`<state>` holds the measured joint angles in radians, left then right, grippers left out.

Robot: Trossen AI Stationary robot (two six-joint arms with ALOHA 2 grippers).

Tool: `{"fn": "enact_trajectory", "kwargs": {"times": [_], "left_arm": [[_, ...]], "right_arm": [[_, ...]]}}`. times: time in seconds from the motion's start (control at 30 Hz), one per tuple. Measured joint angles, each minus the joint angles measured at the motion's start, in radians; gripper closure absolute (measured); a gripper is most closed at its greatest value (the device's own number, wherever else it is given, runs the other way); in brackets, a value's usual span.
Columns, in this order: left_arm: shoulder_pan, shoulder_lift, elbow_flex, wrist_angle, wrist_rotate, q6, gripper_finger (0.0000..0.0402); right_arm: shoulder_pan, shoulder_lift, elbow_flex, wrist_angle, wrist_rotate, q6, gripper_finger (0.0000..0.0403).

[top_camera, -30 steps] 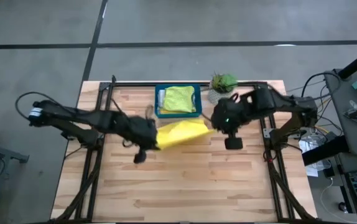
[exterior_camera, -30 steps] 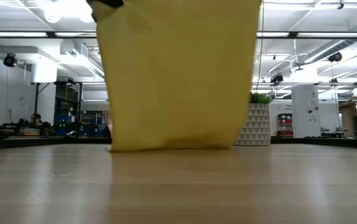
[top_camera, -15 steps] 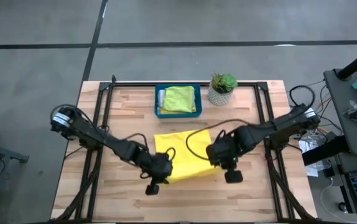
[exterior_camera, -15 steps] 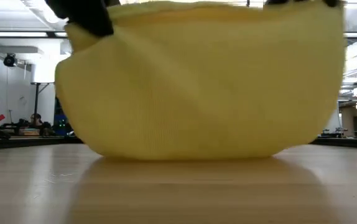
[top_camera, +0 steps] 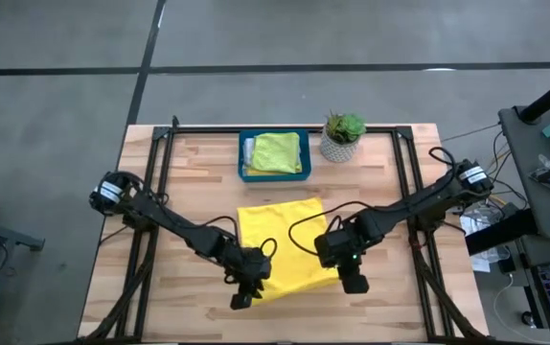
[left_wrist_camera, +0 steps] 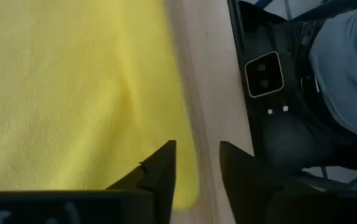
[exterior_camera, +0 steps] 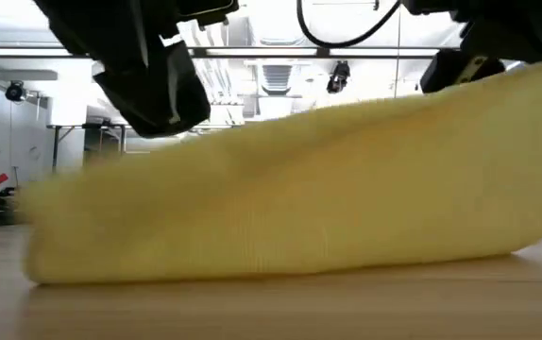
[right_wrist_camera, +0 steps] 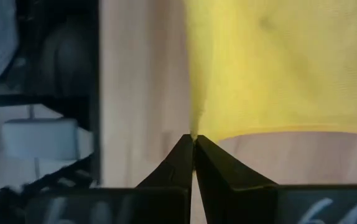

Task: Fold microfiber towels
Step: Fold the yellow microfiber cloth

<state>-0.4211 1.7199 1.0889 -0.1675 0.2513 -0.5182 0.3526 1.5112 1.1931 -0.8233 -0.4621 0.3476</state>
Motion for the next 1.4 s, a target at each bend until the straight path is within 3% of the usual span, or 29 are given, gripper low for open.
{"fn": "enact_trajectory", "kwargs": {"times": [0.17, 0.47, 0.77, 1.0, 1.17, 1.4], "left_arm": [[0.005, 0.0, 0.0, 0.001, -0.044, 0.053, 0.0264], [0.011, -0.001, -0.036, 0.002, -0.234, 0.206, 0.0286], [0.069, -0.004, -0.136, -0.008, -0.362, 0.211, 0.0331], [0.126, -0.094, -0.125, -0.193, -0.47, 0.24, 0.0344], [0.1, -0.162, -0.121, -0.128, -0.414, 0.268, 0.0345], [-0.008, -0.102, -0.119, -0.017, -0.329, 0.211, 0.0345]], "right_arm": [[-0.038, 0.0, -0.007, 0.005, 0.104, -0.034, 0.0394], [-0.158, 0.0, -0.057, 0.028, 0.307, -0.077, 0.0394], [-0.254, 0.0, -0.15, 0.144, 0.335, -0.05, 0.0394], [-0.331, 0.0, -0.17, 0.187, 0.339, -0.016, 0.0394], [-0.359, 0.0, -0.178, 0.209, 0.339, -0.017, 0.0394], [-0.36, 0.0, -0.182, 0.231, 0.334, -0.026, 0.0394]]}}
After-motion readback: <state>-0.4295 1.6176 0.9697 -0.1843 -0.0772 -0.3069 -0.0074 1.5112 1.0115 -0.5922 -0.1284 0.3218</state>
